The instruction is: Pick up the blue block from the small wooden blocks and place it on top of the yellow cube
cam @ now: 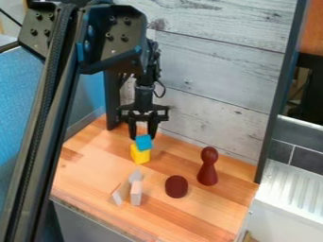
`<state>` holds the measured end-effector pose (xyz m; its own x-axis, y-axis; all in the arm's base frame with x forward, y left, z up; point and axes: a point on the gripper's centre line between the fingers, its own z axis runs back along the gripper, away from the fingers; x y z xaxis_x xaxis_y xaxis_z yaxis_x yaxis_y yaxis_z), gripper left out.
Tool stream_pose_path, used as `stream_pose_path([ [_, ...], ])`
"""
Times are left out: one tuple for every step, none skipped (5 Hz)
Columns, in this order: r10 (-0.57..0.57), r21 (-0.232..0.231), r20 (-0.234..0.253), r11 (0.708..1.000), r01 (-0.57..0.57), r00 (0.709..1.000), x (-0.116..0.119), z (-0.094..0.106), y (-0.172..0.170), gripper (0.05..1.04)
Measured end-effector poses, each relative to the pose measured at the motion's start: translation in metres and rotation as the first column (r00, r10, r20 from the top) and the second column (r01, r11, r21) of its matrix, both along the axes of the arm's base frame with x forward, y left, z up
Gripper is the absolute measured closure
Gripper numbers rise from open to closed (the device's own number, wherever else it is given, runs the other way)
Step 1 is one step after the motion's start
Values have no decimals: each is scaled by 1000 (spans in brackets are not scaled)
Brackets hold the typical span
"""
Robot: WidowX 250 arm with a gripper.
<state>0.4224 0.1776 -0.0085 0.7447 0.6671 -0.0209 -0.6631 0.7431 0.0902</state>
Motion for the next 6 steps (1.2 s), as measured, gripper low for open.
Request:
stream_pose_path([
  [-4, 9, 3, 1000, 4, 1000, 0, -3, 1, 560],
  [-4, 10, 3, 1000, 4, 1000, -1, -5, 2, 560],
  [-11, 13, -7, 1000, 11, 1000, -4, -7, 2, 560],
  [-17, 12, -9, 1000, 17, 1000, -4, -7, 1, 560],
  [-11, 11, -16, 1000, 11, 1000, -6, -7, 1, 483],
  [-3, 8, -16, 1000, 3, 1000, -8, -13, -1, 194],
])
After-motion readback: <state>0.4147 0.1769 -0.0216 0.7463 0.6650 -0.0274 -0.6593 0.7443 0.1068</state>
